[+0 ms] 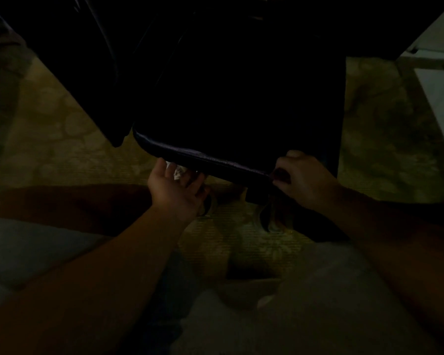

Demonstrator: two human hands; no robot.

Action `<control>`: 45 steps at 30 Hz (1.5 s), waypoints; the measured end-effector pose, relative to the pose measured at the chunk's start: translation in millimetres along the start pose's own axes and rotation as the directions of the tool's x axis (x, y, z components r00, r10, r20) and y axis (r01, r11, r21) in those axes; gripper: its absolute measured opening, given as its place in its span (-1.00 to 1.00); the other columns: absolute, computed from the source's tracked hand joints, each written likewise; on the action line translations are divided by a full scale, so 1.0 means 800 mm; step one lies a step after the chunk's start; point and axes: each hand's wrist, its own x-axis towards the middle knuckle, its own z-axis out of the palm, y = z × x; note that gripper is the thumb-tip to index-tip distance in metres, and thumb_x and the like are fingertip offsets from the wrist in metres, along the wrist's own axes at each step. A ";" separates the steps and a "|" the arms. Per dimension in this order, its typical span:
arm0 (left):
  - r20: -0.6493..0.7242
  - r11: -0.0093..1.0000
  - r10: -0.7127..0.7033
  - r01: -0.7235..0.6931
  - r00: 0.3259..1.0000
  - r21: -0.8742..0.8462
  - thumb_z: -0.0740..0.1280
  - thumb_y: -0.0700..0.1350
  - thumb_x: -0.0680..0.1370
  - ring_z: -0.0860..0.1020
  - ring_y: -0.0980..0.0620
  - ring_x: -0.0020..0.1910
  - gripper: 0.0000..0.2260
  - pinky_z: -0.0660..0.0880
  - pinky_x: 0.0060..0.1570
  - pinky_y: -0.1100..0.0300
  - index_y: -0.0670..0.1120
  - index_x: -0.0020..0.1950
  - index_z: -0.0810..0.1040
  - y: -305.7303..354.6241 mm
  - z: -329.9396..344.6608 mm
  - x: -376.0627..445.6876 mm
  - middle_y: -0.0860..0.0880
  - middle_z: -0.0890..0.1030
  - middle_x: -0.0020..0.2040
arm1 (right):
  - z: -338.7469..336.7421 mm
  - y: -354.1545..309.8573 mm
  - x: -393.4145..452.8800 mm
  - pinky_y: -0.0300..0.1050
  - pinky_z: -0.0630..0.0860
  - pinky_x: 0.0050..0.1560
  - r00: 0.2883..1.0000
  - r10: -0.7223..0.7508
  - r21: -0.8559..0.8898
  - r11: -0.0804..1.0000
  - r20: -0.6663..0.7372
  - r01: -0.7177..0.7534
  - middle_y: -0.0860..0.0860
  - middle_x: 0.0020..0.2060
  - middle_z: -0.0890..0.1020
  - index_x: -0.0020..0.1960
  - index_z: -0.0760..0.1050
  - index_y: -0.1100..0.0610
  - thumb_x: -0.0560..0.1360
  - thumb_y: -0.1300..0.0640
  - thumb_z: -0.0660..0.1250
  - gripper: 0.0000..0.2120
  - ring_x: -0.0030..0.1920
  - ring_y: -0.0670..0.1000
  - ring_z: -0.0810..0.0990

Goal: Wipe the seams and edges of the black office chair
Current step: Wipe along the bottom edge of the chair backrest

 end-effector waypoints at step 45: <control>0.060 1.000 -0.011 0.011 0.998 0.000 0.13 0.23 0.66 0.50 -0.20 0.37 -0.52 0.23 0.48 -0.26 0.10 0.55 0.35 0.000 0.000 0.005 -0.16 0.44 0.46 | -0.002 0.002 0.012 -0.17 0.39 -0.15 0.981 0.118 0.071 0.992 -0.157 -0.108 0.02 -0.07 0.50 0.00 0.59 0.13 0.47 0.07 0.45 -0.83 -0.12 -0.05 0.47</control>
